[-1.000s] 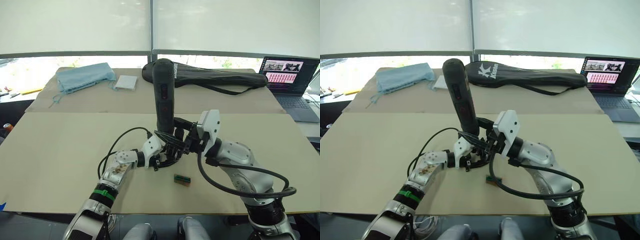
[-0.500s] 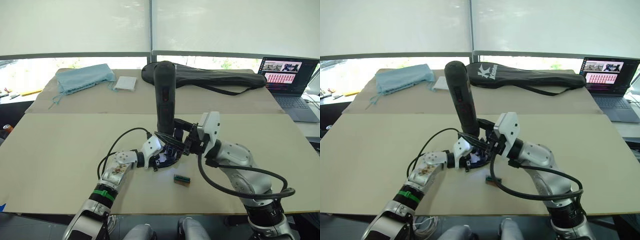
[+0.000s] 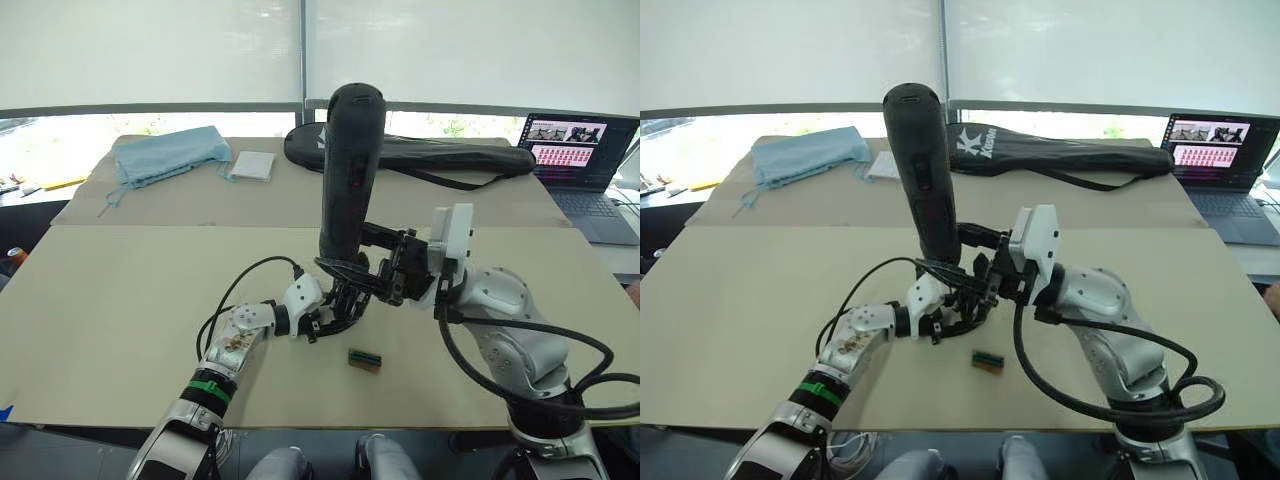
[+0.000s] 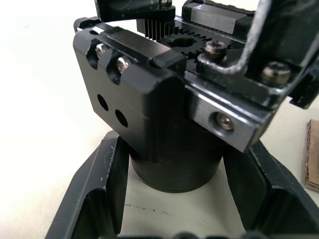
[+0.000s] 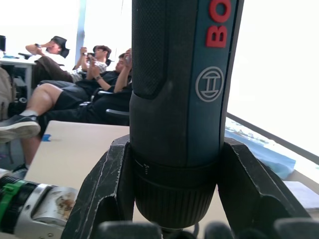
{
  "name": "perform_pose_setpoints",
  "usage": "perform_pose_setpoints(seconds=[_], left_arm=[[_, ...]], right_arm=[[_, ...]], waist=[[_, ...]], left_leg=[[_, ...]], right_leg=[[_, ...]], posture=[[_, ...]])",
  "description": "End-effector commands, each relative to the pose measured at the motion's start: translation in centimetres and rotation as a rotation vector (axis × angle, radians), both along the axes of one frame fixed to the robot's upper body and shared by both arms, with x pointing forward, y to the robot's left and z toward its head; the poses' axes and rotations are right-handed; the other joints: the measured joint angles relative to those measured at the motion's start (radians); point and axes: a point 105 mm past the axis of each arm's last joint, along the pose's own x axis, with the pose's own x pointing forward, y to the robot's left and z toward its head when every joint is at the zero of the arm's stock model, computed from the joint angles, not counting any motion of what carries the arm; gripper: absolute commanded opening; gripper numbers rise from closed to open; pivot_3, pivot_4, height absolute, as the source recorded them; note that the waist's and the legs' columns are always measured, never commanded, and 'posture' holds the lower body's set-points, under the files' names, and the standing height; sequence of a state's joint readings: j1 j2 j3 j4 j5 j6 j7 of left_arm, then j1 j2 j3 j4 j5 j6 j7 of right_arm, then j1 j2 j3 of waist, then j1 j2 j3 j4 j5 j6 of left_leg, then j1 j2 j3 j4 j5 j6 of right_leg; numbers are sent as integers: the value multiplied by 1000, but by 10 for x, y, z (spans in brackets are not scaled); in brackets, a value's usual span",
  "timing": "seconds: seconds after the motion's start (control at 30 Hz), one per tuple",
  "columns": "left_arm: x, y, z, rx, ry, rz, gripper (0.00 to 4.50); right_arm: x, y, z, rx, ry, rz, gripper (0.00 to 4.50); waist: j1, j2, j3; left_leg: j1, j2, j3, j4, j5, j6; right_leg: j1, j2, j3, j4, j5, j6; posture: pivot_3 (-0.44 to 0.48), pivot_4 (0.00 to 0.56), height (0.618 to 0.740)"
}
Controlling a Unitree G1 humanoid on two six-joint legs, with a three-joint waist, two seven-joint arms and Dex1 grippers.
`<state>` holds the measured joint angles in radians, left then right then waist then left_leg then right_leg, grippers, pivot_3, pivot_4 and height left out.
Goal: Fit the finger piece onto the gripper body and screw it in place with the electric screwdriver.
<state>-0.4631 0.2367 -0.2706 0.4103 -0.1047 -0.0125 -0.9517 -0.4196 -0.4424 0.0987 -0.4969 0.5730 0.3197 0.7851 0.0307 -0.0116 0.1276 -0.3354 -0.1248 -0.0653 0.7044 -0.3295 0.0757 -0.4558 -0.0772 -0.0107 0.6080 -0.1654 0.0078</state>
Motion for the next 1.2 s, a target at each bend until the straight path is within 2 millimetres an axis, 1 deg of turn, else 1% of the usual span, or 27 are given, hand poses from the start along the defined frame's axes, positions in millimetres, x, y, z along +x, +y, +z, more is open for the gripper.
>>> perform_pose_setpoints(seconds=[0.03, 0.07, 0.13, 0.23, 0.33, 0.4, 0.47, 0.5, 0.53, 0.6, 0.63, 0.67, 0.7, 0.73, 0.8, 0.87, 0.93, 1.0, 1.03, 1.1, 1.17, 1.2], left_arm=[[1, 6, -23, 47, 87, 56, 2261], [4, 8, -23, 46, 82, 84, 2261], [7, 12, -23, 55, 80, 104, 3311], [7, 19, -20, 60, 45, 104, 4474], [3, 28, -18, 66, 33, 83, 4474], [1, 38, -14, 48, 40, 90, 4474], [-3, 57, -8, 28, 44, 102, 4474], [-5, 63, -6, 24, 45, 102, 4474], [-9, 75, -3, 12, 54, 97, 4474], [-16, 94, 7, -20, 44, 77, 4474], [-22, 103, 18, -45, 13, 48, 4474], [-25, 108, 25, -61, -11, 27, 4474], [-25, 111, 34, -92, -35, 34, 4474], [-23, 116, 50, -151, -50, 57, 4474], [-29, 123, 68, -171, -57, 33, 4474], [-44, 128, 75, -137, -49, -43, 4474], [-52, 134, 79, -116, -20, -84, 4474], [-54, 138, 80, -94, -10, -96, 4474], [-54, 139, 80, -84, -9, -99, 4474], [-54, 140, 81, -80, -8, -106, 4474], [-56, 138, 81, -77, -11, -122, 4474], [-59, 136, 81, -75, -12, -138, 4474]], right_arm=[[-14, -3, 17, 37, -64, 38, 1926], [-17, -4, 18, 38, -64, 53, 1926], [-22, -5, 20, 36, -63, 81, 1926], [-30, -10, 26, 39, -66, 107, 1926], [-36, -16, 35, 40, -66, 118, 1926], [-41, -24, 43, 40, -54, 115, 1926], [-39, -40, 56, 61, 73, 86, 1926], [-39, -45, 60, 67, 131, 77, 1926], [-36, -57, 59, 20, 220, 45, 1926], [-32, -82, 49, -121, 366, -52, 1926], [-29, -100, 39, -217, 441, -133, 1926], [-28, -112, 33, -276, 491, -184, 1926], [-27, -126, 26, -330, 535, -241, 1926], [-19, -148, 17, -377, 576, -337, 1926], [-11, -191, -7, -521, 676, -526, 1926], [-11, -222, -29, -642, 781, -639, 1926], [-9, -248, -47, -695, 884, -760, 1926], [-10, -263, -63, -750, 961, -821, 1926], [-10, -269, -69, -734, 1028, -859, 1926], [-10, -270, -76, -727, 1094, -852, 1926], [-8, -274, -84, -784, 1108, -845, 1926], [-6, -274, -88, -780, 1124, -850, 1926]], waist=[[1, 0, 0], [3, 0, 0], [6, 0, 0], [6, 0, 0], [-2, 0, 0], [-15, 0, 0], [-24, 1, 1], [-28, 1, 2], [-29, 1, 3], [-27, 3, 4], [-23, 3, 5], [-19, 3, 5], [-18, 2, 5], [-15, 2, 6], [2, 3, 7], [11, 3, 7], [9, 6, 9], [7, 11, 11], [5, 13, 12], [1, 17, 19], [-3, 20, 22], [-4, 21, 22]], left_leg=[[0, 0, 0, 0, 0, 0], [0, 0, 0, 0, 0, 0], [0, 0, 0, 0, 0, 0], [0, 0, 0, 0, 0, 0], [0, 1, 0, 0, 0, 0], [0, 1, 0, -1, 0, 0], [0, 2, 0, -2, 0, 0], [0, 2, 0, -3, 0, 0], [0, 2, 0, -5, 0, -1], [0, 3, 0, -8, 0, -1], [0, 3, 0, -8, 1, -1], [-1, 4, 0, -10, 0, -1], [-2, 6, 0, -10, 0, 0], [-2, 7, 0, -10, 0, 0], [-5, 7, 1, -7, -1, 2], [-10, 7, 1, -2, -3, 5], [-11, 7, 2, -1, -4, 6], [-11, 4, 2, -1, -4, 7], [-11, 3, 3, -1, -4, 7], [-11, 3, 3, -1, -4, 6], [-12, 3, 3, -1, -3, 4], [-13, 4, 3, -2, -2, 4]], right_leg=[[0, 0, 0, 0, 0, 0], [0, 0, 0, 0, 0, 0], [0, 0, 0, 0, 0, 0], [0, 0, 1, 0, 0, 0], [0, 0, 1, 0, 0, 0], [-1, 0, 1, 0, 0, 0], [-1, 0, 2, 0, 0, -1], [-2, 0, 2, 0, 0, -1], [-2, 0, 2, 0, -1, -1], [-2, 0, 1, -2, -1, -2], [-2, 0, 1, -3, -1, -3], [-2, 0, 0, -4, -1, -3], [-2, 0, -1, -6, -2, -4], [-2, 1, -2, -8, -1, -4], [-2, 0, -2, -9, -1, -3], [-3, 0, -3, -11, 1, -1], [-3, 0, -2, -14, 2, 1], [-3, -1, -1, -14, 2, 2], [-4, -1, -2, -14, 2, 2], [-4, -1, -2, -14, 2, 2], [-6, -1, -2, -14, 3, 2], [-7, -1, -2, -13, 3, 2]], posture=[[0, 150, 740], [0, 150, 740], [0, 150, 740], [0, 150, 740], [0, 150, 740], [0, 150, 740], [0, 150, 740], [0, 150, 740], [0, 150, 740], [0, 150, 740], [0, 150, 740], [0, 150, 740], [0, 150, 740], [0, 150, 740], [0, 150, 740], [0, 150, 740], [0, 150, 740], [0, 150, 740], [0, 150, 740], [0, 150, 740], [0, 150, 740], [0, 150, 740]])
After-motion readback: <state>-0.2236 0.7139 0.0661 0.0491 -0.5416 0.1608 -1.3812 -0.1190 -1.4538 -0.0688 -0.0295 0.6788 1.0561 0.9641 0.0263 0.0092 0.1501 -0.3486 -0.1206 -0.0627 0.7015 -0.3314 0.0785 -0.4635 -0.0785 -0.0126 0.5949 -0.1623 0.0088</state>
